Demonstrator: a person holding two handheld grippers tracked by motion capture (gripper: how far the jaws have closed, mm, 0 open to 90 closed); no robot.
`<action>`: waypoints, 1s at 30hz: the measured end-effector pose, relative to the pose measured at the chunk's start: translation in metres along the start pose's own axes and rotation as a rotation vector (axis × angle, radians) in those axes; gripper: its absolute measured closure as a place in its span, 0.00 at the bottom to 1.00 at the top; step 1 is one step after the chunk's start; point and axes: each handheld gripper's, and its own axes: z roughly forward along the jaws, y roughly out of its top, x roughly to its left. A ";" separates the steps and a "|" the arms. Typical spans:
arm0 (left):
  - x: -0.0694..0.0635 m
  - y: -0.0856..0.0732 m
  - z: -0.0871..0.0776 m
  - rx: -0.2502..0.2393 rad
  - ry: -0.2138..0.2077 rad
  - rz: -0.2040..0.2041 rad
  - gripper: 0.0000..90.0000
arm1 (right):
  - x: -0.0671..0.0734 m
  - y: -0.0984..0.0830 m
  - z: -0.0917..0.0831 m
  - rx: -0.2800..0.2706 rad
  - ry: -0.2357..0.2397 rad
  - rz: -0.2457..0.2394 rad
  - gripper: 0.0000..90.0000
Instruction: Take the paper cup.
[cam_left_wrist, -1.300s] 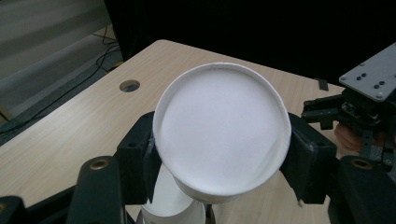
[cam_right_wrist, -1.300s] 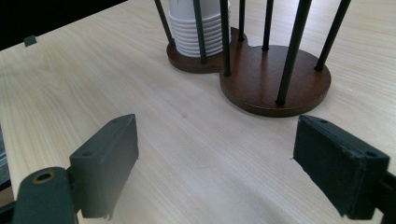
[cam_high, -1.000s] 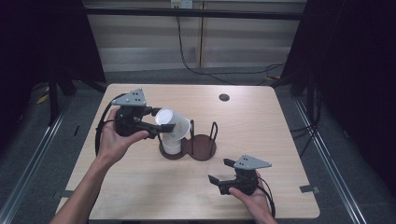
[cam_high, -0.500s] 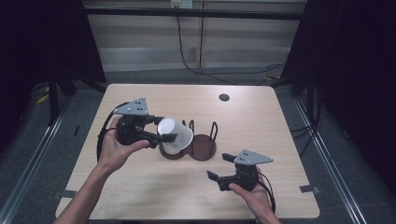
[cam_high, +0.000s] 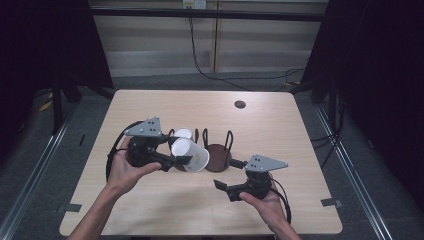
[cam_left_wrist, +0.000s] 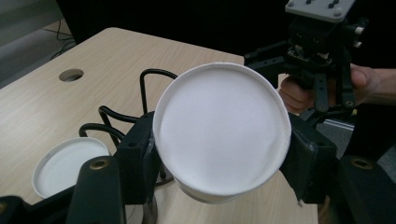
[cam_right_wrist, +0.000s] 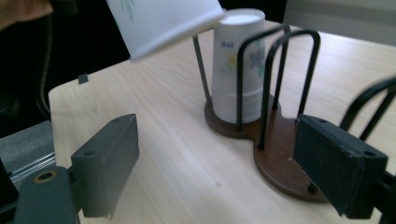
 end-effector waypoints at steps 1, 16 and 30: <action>0.000 -0.002 0.001 0.003 -0.005 -0.002 0.41 | 0.001 0.003 0.000 -0.004 0.004 -0.005 0.16; 0.003 -0.013 -0.002 -0.028 -0.041 -0.032 0.41 | 0.013 0.044 0.017 -0.052 0.135 -0.056 0.17; 0.001 -0.016 -0.007 -0.012 -0.085 -0.036 0.41 | 0.013 0.052 0.036 -0.046 0.198 -0.077 0.22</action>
